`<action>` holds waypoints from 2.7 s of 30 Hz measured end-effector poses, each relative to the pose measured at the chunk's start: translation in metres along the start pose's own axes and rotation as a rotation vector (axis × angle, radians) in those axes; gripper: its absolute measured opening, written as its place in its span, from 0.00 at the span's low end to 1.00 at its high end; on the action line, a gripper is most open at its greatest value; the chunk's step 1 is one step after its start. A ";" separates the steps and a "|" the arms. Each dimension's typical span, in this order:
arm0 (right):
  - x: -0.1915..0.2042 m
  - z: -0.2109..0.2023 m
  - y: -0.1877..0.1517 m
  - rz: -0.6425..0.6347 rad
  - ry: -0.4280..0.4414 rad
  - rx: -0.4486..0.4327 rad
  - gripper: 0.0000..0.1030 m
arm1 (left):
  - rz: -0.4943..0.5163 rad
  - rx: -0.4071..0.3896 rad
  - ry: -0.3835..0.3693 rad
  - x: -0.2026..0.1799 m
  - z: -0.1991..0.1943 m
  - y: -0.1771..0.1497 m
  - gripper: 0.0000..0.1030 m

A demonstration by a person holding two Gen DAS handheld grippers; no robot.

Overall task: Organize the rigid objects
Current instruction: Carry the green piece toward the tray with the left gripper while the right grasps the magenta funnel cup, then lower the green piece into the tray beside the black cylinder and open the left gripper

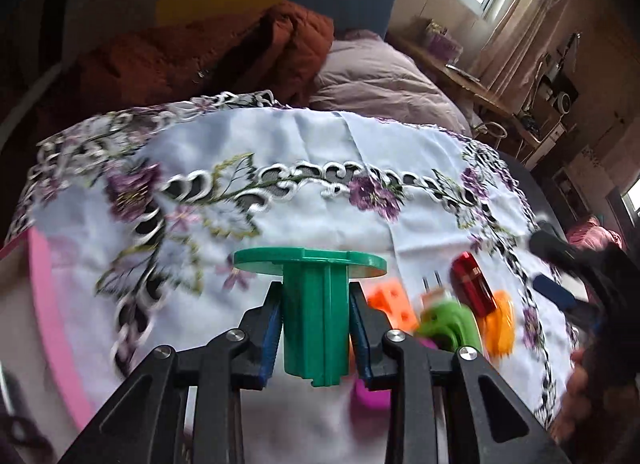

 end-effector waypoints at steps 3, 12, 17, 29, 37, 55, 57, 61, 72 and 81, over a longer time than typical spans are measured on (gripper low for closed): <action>-0.001 0.003 -0.003 -0.007 -0.008 0.012 0.92 | 0.023 -0.019 -0.007 -0.002 -0.022 -0.016 0.29; 0.036 -0.002 -0.011 -0.067 0.186 0.031 0.92 | 0.112 0.000 -0.043 -0.024 -0.082 -0.100 0.29; 0.069 -0.004 -0.031 -0.202 0.268 0.067 0.91 | 0.156 0.025 -0.039 -0.030 -0.093 -0.138 0.29; 0.114 -0.015 -0.078 -0.433 0.451 0.234 0.65 | 0.162 0.012 -0.037 -0.026 -0.087 -0.161 0.29; 0.124 -0.023 -0.118 -0.624 0.471 0.335 0.55 | 0.155 0.003 -0.040 -0.026 -0.087 -0.162 0.29; 0.107 0.025 -0.157 -0.877 0.223 0.334 0.42 | 0.097 -0.019 -0.066 -0.024 -0.088 -0.161 0.29; 0.103 0.028 -0.151 -0.814 0.230 0.342 0.32 | 0.093 -0.021 -0.068 -0.024 -0.087 -0.161 0.29; 0.100 0.030 -0.150 -0.781 0.239 0.351 0.32 | 0.098 -0.029 -0.072 -0.024 -0.088 -0.161 0.29; 0.096 0.032 -0.154 -0.735 0.248 0.358 0.32 | 0.119 -0.061 -0.071 -0.026 -0.108 -0.156 0.29; 0.102 0.030 -0.155 -0.813 0.235 0.315 0.32 | -0.066 -0.164 -0.063 0.020 -0.160 -0.114 0.29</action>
Point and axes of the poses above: each gripper's, at about its wrist camera, not at the fingertips, and z roughly the way its jaws point, x to its left, y to its top, the point moved 7 cm from there along z, roughly the way its jaws point, and after that the axes turned 11 degrees about -x, right-handed, at the moved point
